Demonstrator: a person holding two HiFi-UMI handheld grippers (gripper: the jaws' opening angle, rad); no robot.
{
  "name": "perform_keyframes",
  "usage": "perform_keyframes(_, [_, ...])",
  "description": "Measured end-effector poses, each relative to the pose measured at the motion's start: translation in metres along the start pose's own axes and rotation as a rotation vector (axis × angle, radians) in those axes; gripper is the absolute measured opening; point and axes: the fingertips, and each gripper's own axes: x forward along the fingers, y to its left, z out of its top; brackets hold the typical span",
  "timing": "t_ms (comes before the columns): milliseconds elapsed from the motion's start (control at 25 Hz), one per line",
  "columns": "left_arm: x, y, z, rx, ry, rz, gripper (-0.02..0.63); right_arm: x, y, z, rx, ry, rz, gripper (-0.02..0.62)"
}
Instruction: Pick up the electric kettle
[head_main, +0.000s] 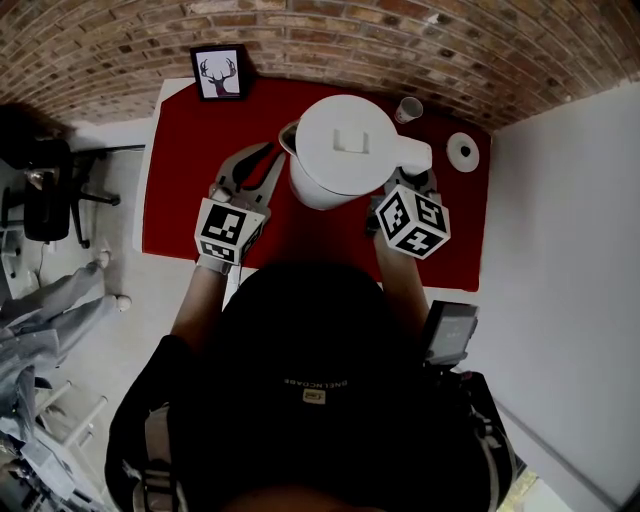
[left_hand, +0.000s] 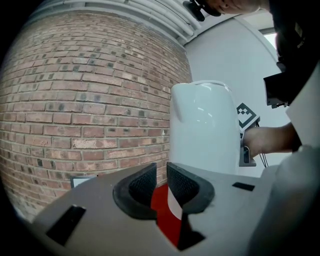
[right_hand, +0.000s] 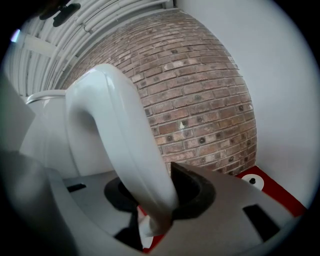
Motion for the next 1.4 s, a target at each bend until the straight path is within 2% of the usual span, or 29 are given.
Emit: perform_keyframes(1400, [0.0,-0.005,-0.007,-0.003,0.026,-0.024,0.055,-0.002,-0.009,-0.01,0.011,0.04,-0.027,0.135])
